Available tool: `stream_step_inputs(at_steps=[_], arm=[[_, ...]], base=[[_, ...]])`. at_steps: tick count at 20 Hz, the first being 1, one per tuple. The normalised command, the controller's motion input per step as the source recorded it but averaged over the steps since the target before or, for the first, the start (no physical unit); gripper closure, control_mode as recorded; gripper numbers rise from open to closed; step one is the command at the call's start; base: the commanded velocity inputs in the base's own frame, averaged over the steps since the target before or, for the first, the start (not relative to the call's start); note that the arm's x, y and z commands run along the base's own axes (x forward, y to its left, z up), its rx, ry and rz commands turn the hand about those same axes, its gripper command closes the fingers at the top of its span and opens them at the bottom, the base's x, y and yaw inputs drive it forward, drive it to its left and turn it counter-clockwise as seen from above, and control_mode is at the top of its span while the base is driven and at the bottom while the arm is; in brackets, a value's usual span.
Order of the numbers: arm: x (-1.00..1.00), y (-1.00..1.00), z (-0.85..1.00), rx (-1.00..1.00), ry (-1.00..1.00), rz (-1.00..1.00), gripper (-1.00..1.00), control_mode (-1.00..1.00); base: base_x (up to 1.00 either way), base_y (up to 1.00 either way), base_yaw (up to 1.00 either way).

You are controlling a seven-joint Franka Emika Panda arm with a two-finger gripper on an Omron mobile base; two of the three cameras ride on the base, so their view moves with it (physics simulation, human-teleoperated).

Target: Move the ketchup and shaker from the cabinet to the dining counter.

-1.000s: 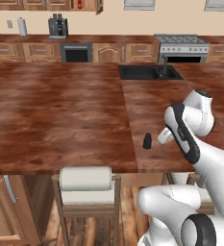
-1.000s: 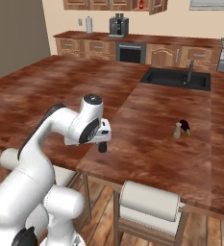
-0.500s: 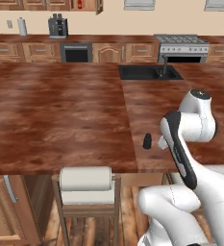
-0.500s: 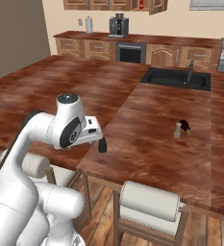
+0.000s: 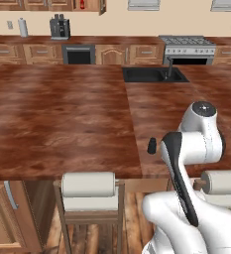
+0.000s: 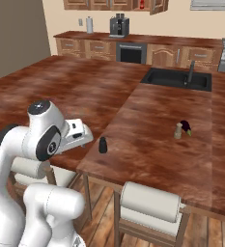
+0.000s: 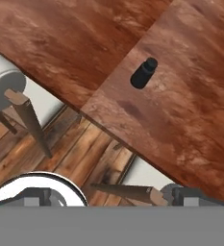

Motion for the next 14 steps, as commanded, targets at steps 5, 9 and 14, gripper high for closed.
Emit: stream_step_inputs(at_steps=[5, 9, 14], arm=[[-0.33, 0.05, 0.06, -0.01, -0.04, -0.18, -1.0, -1.0], [0.0, 0.0, 0.0, 0.0, 0.0, 0.0, -1.0, 1.0], [0.0, 0.0, 0.0, 0.0, 0.0, 0.0, -1.0, 1.0]], base=[[0.0, 0.0, 0.0], [-0.17, 0.0, -0.08], [-0.15, 0.04, 0.0]])
